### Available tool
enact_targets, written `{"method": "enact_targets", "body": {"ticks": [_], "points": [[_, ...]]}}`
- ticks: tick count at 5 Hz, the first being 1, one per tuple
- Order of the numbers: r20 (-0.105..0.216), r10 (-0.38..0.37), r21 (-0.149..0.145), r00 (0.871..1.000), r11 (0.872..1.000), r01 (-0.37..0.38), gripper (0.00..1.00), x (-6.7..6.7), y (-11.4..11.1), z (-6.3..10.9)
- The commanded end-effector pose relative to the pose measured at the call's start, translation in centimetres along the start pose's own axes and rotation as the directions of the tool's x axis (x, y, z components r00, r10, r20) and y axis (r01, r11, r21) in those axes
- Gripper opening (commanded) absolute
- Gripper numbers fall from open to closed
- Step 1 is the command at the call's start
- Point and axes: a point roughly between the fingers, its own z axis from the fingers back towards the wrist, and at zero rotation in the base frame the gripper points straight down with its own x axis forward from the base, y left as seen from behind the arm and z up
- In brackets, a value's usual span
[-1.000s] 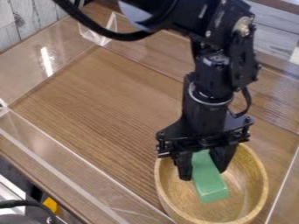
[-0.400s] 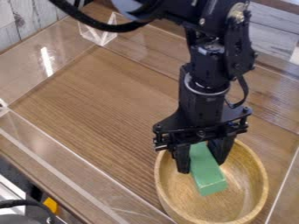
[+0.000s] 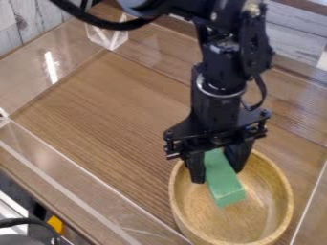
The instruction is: Remove the green block from inside the brown bowl and put it on the table
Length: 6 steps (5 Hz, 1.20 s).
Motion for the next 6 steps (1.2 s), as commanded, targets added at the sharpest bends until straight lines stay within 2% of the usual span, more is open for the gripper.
{"method": "enact_targets", "body": {"ticks": [1, 2, 3, 4, 5, 6], "points": [[0.031, 0.016, -0.066, 0.999, 0.998, -0.014, 0.00, 0.8, -0.3, 1.5], [0.039, 0.040, -0.085, 0.998, 0.996, -0.036, 0.00, 1.5, 0.1, 1.9], [0.054, 0.084, -0.104, 0.995, 0.991, -0.078, 0.00, 2.8, 0.9, 2.0], [0.079, 0.113, -0.111, 0.991, 0.988, -0.104, 0.00, 4.5, 2.6, 1.9], [0.112, 0.137, -0.113, 0.984, 0.986, -0.124, 0.00, 6.5, 4.4, 1.5], [0.166, 0.150, -0.110, 0.975, 0.985, -0.133, 0.00, 8.3, 5.7, 0.4]]}}
